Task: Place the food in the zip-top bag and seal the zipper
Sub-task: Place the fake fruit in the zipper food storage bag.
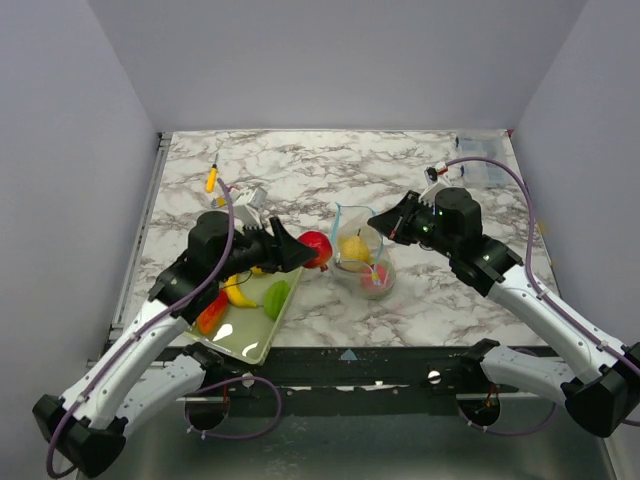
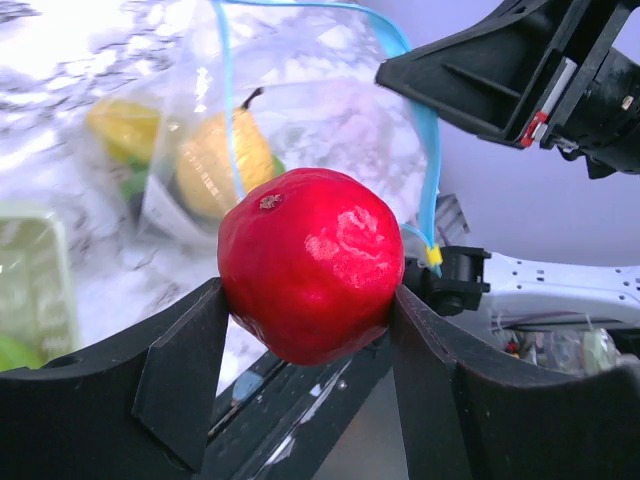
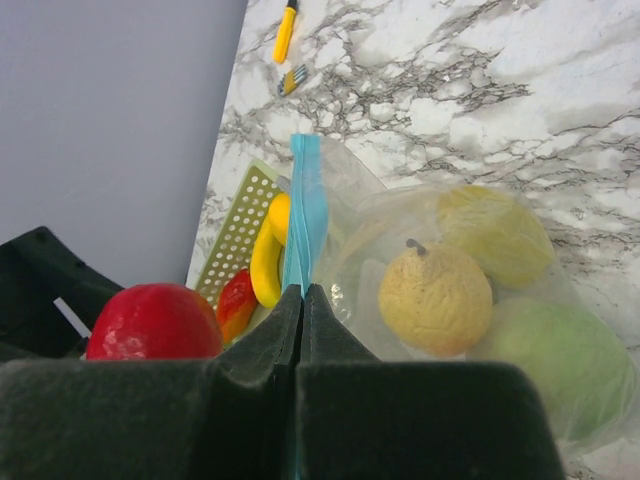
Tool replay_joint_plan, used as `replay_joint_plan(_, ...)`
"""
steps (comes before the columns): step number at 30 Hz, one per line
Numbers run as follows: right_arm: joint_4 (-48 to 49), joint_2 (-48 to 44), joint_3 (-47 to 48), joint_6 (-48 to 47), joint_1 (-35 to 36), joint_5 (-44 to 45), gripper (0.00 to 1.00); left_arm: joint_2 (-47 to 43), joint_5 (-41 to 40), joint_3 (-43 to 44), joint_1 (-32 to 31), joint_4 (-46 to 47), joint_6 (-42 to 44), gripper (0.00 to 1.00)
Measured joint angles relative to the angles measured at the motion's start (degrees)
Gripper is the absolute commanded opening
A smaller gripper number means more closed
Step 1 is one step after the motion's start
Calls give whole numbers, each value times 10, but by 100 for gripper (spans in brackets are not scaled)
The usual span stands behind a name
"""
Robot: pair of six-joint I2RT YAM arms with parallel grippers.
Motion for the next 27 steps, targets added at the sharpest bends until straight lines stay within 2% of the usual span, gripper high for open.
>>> replay_joint_plan(6,0,0,0,2,0,0,1,142,67,40,-17,96,-9,0)
replay_joint_plan(15,-3,-8,0,2,0,0,1,230,78,89,-34,152,-8,8)
replay_joint_plan(19,-3,-8,0,3,0,0,1,262,80,97,-35,157,-9,25)
replay_joint_plan(21,-3,-8,0,4,0,0,1,279,83,106,-35,156,-8,39)
replay_joint_plan(22,-3,-8,0,4,0,0,1,288,87,113,-35,155,-8,50)
replay_joint_plan(24,-3,-9,0,4,0,3,1,298,94,123,-35,150,-8,62)
replay_joint_plan(27,-4,-12,0,4,-1,6,1,305,112,128,-35,146,-5,74)
